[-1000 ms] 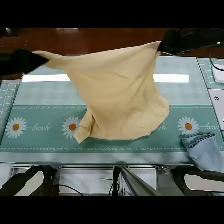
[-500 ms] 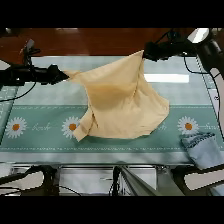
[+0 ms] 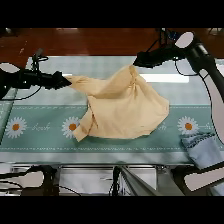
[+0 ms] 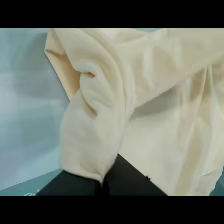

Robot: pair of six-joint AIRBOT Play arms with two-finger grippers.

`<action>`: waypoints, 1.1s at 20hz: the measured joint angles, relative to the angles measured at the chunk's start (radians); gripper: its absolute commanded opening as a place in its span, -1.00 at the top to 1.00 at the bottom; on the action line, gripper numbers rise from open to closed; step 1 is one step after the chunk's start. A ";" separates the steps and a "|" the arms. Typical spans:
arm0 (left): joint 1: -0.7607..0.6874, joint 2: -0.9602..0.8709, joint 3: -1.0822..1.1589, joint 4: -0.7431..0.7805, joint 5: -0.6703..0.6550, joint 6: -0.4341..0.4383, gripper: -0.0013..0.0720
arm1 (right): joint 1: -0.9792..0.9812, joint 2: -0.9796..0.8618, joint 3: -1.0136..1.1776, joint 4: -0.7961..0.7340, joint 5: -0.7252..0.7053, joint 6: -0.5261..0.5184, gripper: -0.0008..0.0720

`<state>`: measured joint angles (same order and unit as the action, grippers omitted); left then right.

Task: Fold the shirts.

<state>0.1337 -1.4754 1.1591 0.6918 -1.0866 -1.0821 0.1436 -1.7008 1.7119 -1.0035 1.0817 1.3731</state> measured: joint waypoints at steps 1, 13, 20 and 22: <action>0.002 -0.002 0.000 0.002 -0.011 0.003 0.90 | -0.013 0.022 0.000 -0.029 0.031 0.000 0.03; 0.013 -0.005 0.000 0.008 -0.024 0.036 0.90 | -0.420 0.361 -0.333 -0.272 0.452 -0.009 -0.19; 0.013 -0.005 0.000 0.008 -0.027 0.040 0.90 | -0.489 0.469 -0.763 -0.134 0.230 -0.031 -0.19; 0.013 -0.005 0.000 0.008 -0.027 0.041 0.90 | -0.494 0.475 -0.830 -0.109 0.138 -0.036 -0.19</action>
<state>0.1467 -1.4807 1.1591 0.6998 -1.1133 -1.0412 -0.3504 -1.2255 0.8814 -1.1130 1.2198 1.3369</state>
